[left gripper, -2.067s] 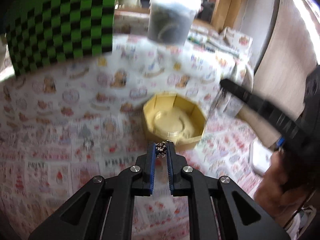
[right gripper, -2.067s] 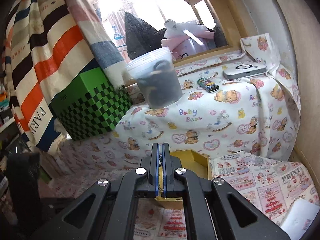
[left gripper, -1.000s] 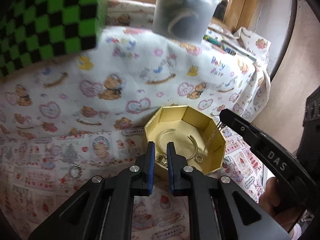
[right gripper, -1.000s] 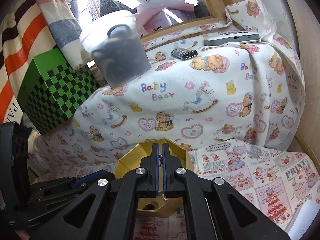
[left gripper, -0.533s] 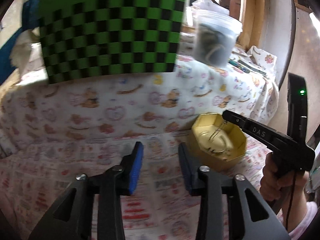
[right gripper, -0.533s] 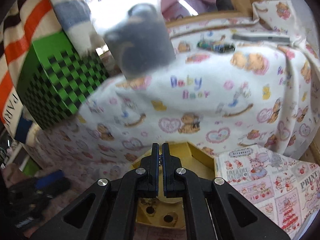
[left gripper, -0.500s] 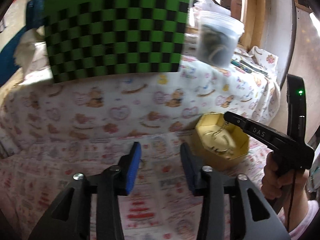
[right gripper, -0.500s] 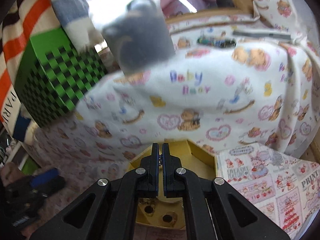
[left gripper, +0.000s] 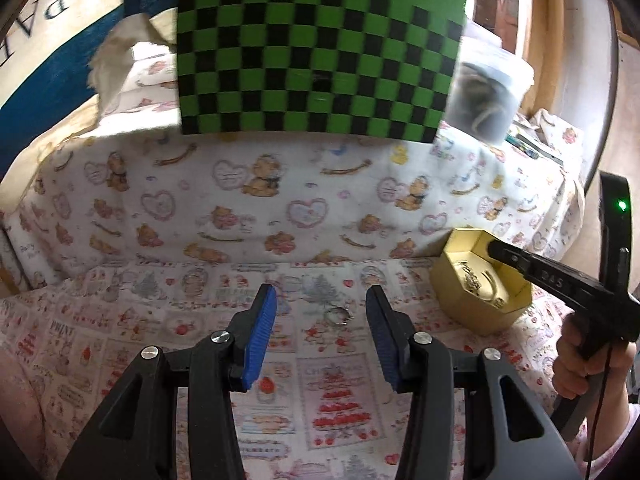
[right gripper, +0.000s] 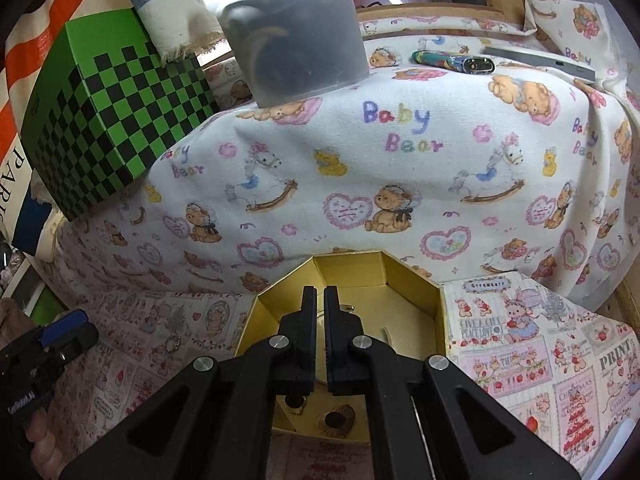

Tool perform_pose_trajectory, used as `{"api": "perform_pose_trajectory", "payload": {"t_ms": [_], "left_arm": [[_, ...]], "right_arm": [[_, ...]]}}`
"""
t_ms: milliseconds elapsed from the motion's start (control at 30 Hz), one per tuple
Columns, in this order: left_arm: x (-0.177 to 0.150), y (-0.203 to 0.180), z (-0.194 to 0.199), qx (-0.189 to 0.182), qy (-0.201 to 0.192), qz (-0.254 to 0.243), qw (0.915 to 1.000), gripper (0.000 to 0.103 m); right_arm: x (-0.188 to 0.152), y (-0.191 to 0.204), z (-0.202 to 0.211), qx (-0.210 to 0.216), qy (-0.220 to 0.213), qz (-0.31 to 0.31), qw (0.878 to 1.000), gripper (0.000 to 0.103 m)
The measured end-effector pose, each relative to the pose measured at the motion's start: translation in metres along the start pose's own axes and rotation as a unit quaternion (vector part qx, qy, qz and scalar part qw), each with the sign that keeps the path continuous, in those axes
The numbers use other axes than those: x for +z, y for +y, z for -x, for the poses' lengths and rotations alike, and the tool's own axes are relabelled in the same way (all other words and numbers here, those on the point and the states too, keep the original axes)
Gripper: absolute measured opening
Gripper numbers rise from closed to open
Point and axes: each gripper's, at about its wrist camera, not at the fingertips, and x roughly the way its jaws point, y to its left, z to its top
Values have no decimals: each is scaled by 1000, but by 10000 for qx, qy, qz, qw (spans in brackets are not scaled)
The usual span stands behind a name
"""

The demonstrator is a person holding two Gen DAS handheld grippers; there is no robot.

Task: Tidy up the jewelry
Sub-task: 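Move the left gripper down to the small silver ring on the cloth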

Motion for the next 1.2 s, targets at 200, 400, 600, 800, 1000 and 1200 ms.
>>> {"api": "perform_pose_trajectory", "payload": {"t_ms": [200,400,600,800,1000,1200], "left_arm": [[2,10,9,269,-230,26,9994,49],[5,15,24,311,-533,33,9981,61],[7,19,30,324,-668,108,9972,70],[4,21,20,469,-595,94,9971,73],[2,26,13,545,-555,133,9969,82],[5,40,-6,442,-232,308,9983,86]], "right_arm": [[1,1,21,-96,-293,-34,9995,30],[-2,19,48,-198,-743,309,9966,54],[-6,34,61,-195,-938,520,9940,68],[-8,37,57,-322,-930,657,9930,73],[-8,28,51,-377,-886,510,9940,79],[-5,21,48,-420,-774,299,9957,80]]}}
